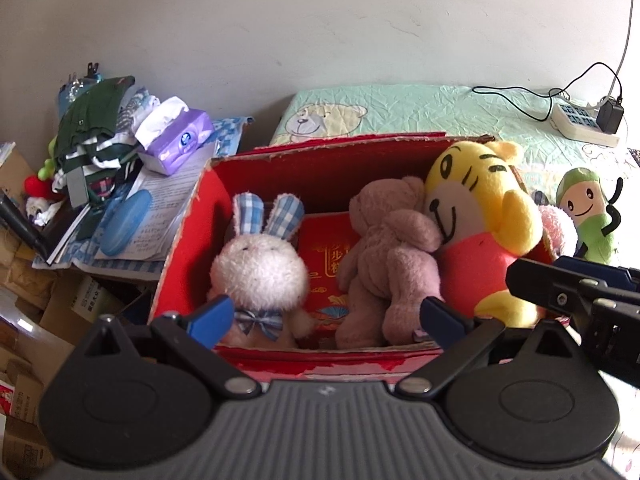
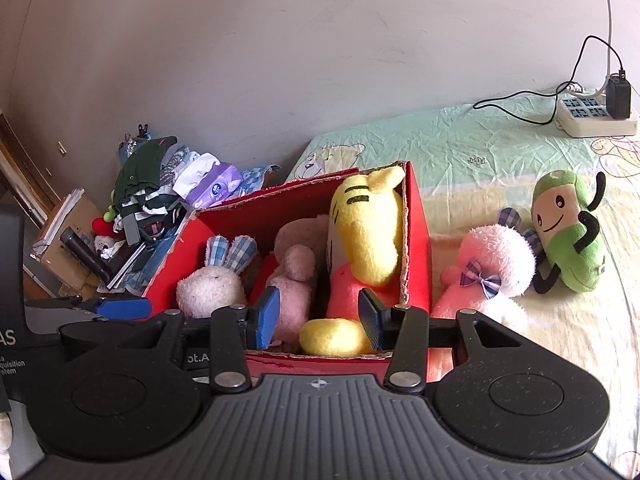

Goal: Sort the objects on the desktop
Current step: 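Withdraw the right gripper up and out of the red box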

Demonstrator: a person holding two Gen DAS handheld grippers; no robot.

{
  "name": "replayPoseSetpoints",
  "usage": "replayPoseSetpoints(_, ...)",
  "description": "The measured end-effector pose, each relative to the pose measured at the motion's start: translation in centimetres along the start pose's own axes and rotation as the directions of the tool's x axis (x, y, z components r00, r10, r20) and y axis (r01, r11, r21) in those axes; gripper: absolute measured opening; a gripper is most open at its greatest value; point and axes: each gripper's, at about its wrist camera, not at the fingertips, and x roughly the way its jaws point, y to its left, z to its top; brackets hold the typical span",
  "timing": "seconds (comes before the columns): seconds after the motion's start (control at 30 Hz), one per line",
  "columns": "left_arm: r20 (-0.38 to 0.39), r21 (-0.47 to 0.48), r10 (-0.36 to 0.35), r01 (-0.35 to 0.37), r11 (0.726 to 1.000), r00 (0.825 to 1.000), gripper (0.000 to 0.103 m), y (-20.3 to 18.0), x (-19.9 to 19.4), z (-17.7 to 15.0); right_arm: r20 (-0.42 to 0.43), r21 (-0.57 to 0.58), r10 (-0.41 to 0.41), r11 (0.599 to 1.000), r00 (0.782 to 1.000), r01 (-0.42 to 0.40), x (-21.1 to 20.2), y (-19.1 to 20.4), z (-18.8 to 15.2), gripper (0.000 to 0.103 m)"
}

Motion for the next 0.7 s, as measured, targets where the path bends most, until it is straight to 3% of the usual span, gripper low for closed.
replayPoseSetpoints(0.7,0.015,-0.001,-0.024,0.024,1.0,1.0,0.1,-7.6,-2.7,0.5,0.0,0.013,0.013,1.0,1.0,-0.013,-4.1,-6.5,0.6,0.047)
